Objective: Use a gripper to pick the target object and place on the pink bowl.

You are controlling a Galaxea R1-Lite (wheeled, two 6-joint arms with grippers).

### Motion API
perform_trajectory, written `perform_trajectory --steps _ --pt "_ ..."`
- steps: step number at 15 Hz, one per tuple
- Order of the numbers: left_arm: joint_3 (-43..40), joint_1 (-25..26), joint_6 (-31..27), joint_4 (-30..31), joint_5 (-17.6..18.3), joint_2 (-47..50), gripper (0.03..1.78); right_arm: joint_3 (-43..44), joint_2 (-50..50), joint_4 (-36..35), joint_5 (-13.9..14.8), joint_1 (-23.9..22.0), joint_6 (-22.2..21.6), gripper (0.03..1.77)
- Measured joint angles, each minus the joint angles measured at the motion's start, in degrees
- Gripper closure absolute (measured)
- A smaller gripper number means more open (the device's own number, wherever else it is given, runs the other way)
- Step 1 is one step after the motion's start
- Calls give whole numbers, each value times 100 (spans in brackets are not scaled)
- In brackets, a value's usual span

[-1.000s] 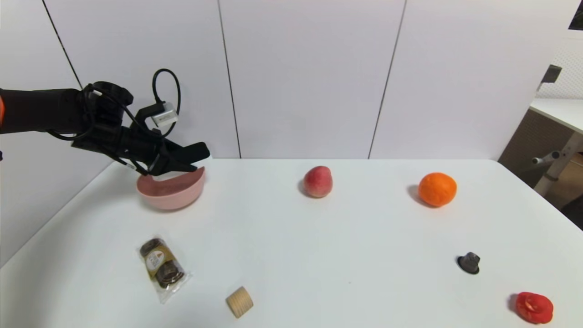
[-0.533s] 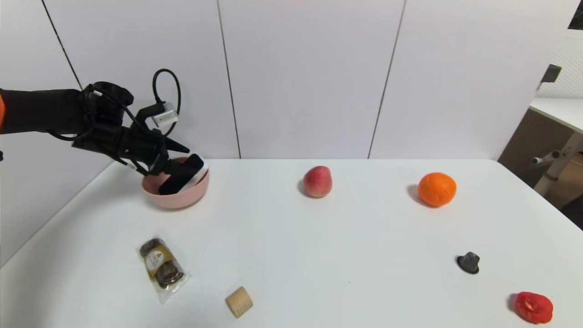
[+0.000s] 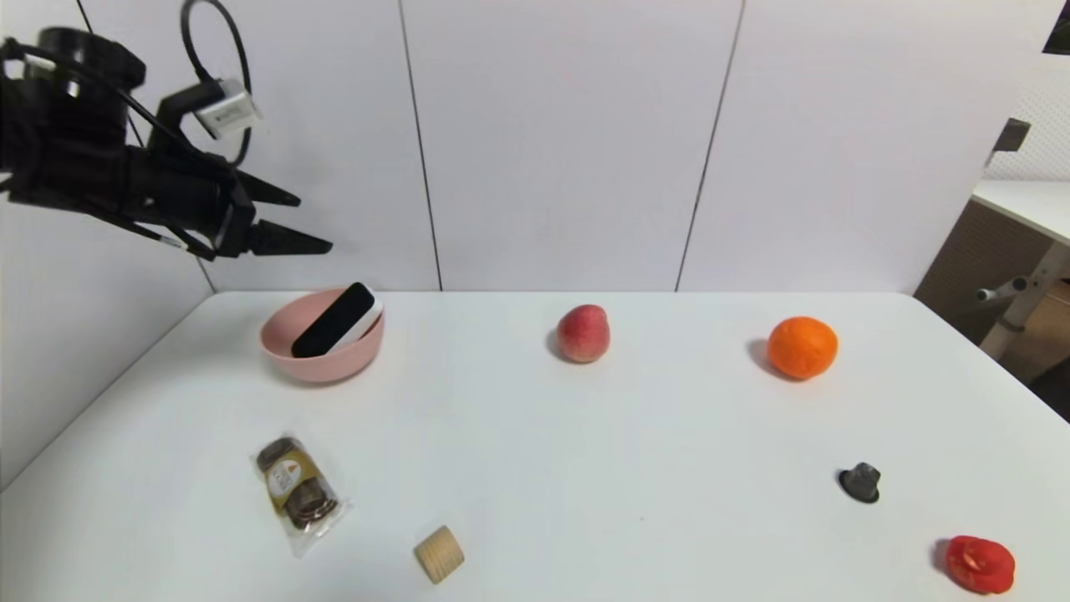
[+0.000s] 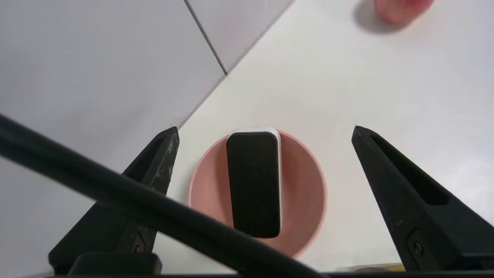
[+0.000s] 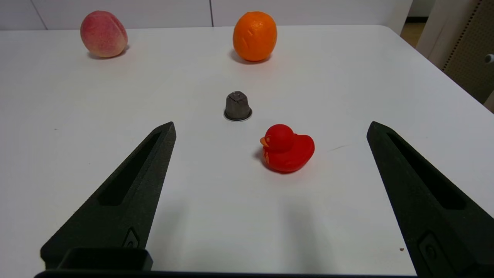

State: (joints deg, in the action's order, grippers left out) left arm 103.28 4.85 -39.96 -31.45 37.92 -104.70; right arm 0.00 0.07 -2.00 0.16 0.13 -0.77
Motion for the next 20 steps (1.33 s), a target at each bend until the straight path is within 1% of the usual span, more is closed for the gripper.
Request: perform_trajectory --steps 1,3,4,6,9,11,12,14,15,17,20 --pt "0 2 345 9 -223 286 18 0 0 0 5 0 0 9" --pt "-88 7 1012 12 -850 901 17 0 0 0 2 -4 0 9" --pt "-232 7 1290 23 -1175 1220 16 0 0 0 2 -2 -2 9" --pt "-819 2 1822 128 -1842 1921 15 0 0 0 5 0 -5 9" --pt "-2271 5 2522 699 -2715 2960 14 0 0 0 2 -2 -2 9" --pt "-3530 2 2809 1346 -3305 3673 14 0 0 0 2 -2 -2 9" --pt "-4162 2 2935 1699 -3545 4024 13 0 0 0 2 -2 2 9" --pt "-5355 2 3200 2336 -3845 4848 12 0 0 0 2 -2 -2 9" --pt "-5880 2 3283 2528 -3913 5272 12 0 0 0 2 -2 -2 9" --pt "-6867 2 3406 2727 -3994 6165 12 0 0 0 2 -4 0 9" --pt "-8154 -37 3552 2812 -4038 7472 12 0 0 2 2 -2 0 9"
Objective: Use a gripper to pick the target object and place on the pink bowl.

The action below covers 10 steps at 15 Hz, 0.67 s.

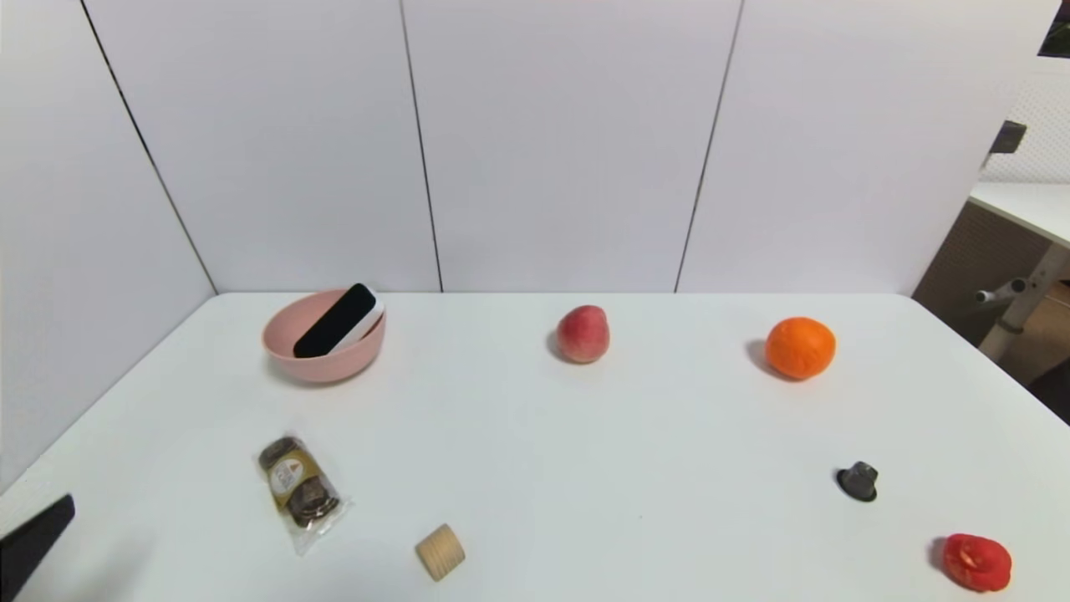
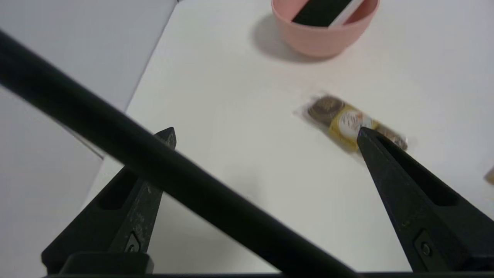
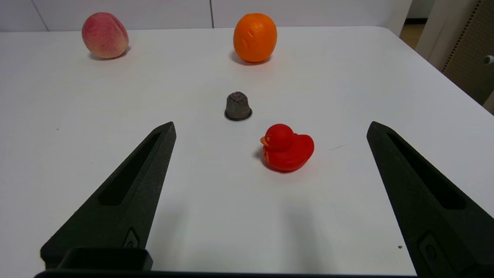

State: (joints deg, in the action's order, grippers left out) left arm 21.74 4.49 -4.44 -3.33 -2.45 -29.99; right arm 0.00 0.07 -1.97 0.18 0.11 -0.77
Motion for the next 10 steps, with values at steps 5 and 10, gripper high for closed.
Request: perform_trajectory --steps 5,10 --pt "-1474 -517 76 232 -49 1556 12 0 0 0 -2 2 0 9" --pt "-2138 -508 89 742 4 2517 12 0 0 0 0 0 0 9"
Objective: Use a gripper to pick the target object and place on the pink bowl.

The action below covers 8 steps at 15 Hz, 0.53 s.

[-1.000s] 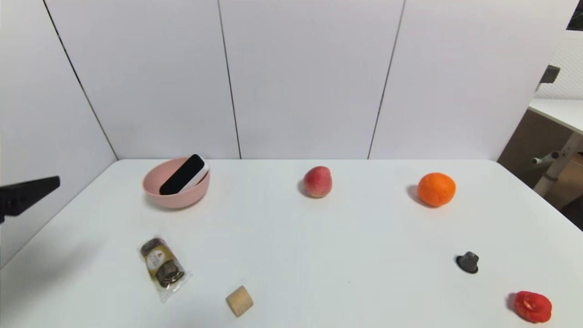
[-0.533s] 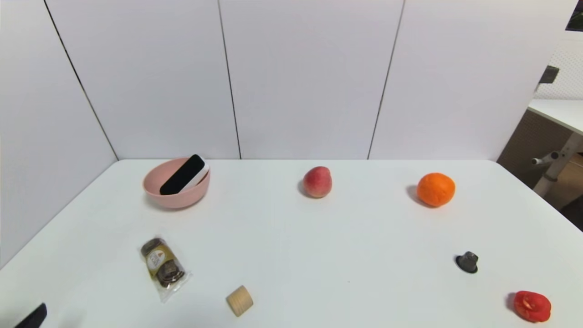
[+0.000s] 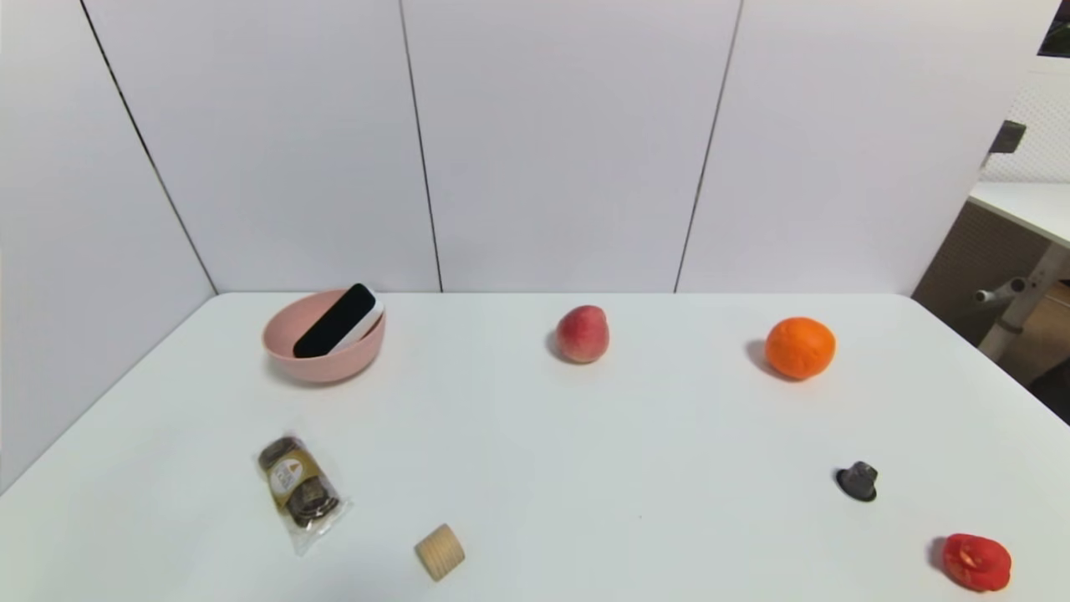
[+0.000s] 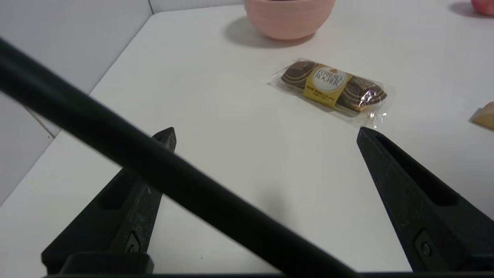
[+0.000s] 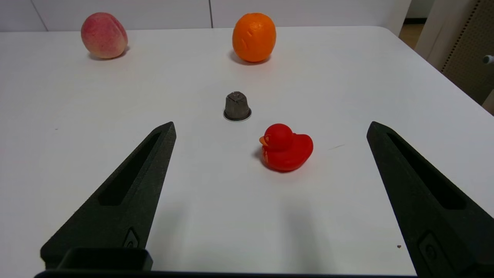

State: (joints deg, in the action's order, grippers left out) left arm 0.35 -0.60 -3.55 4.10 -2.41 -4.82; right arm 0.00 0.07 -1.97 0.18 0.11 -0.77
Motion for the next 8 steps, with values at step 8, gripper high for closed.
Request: perform_trajectory --steps 8 --pt "-35 7 278 -417 123 484 12 0 0 0 0 2 -9 9"
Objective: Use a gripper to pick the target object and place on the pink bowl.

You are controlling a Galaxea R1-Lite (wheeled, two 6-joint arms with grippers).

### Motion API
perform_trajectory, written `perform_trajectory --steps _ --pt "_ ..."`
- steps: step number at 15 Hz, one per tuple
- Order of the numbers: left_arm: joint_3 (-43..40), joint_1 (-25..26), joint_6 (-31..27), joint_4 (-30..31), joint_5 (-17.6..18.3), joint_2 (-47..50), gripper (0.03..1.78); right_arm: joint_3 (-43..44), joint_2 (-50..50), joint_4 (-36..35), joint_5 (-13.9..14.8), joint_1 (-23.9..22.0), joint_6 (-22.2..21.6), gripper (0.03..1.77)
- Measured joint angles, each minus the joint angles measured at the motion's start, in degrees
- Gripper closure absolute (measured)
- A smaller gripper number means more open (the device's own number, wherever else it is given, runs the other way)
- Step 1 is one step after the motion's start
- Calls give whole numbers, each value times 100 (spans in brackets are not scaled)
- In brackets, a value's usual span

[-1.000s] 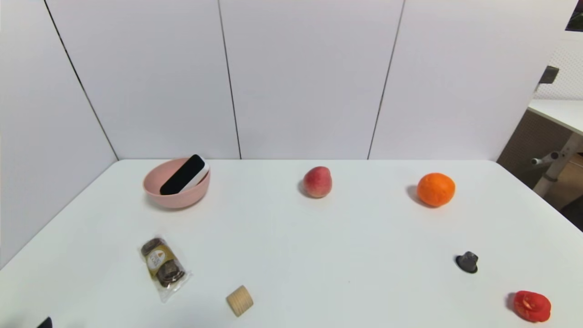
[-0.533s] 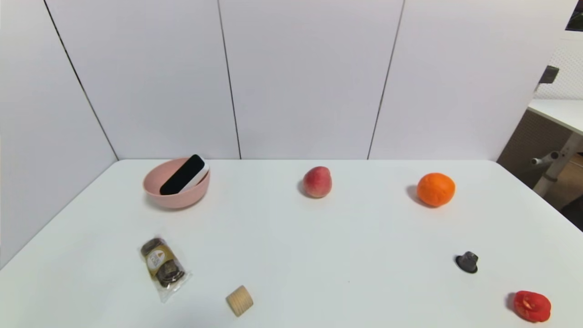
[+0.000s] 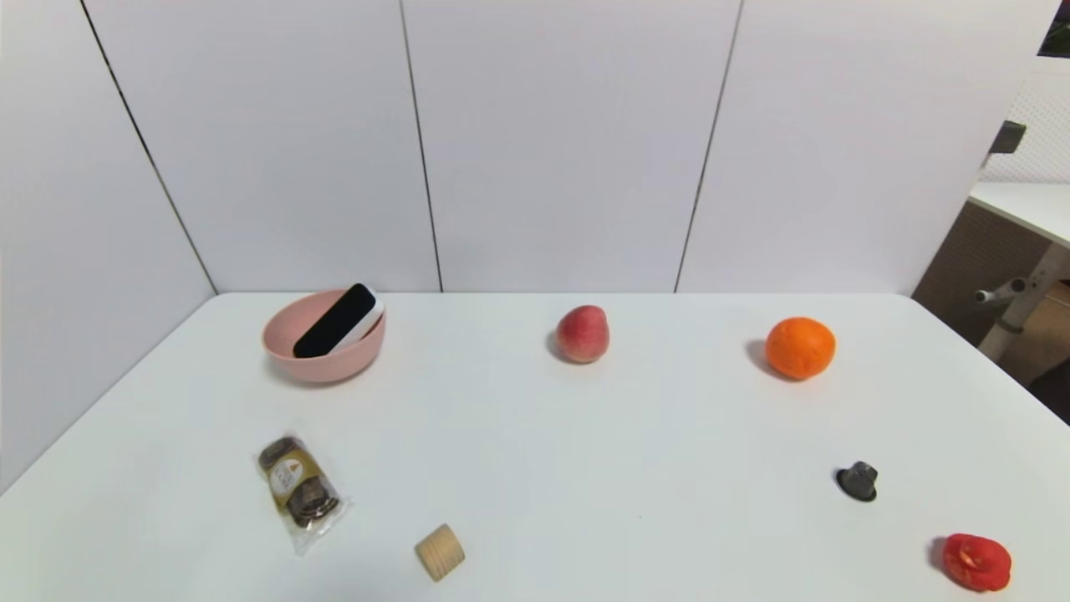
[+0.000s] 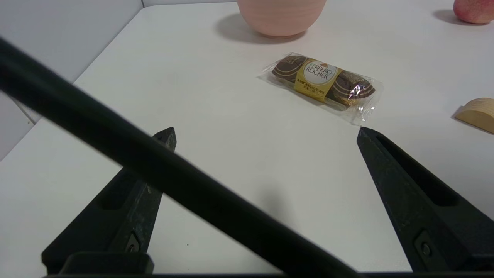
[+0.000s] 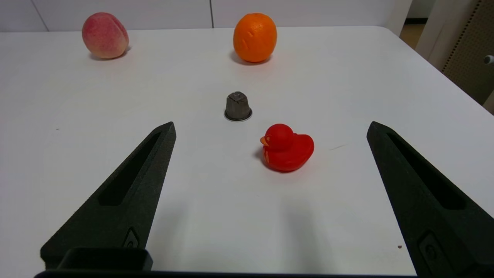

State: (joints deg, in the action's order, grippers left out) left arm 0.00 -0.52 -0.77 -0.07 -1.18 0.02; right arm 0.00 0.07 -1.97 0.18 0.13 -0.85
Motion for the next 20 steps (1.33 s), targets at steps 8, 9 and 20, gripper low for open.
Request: perform_trajectory --steps 8,9,20 --pt "0 0 0 -2 0 11 12 0 0 9 0 -4 17 9" --pt "0 0 0 -2 0 11 12 0 0 9 0 -4 15 9" --pt "0 0 0 -2 -2 9 12 0 0 7 4 -2 9 9"
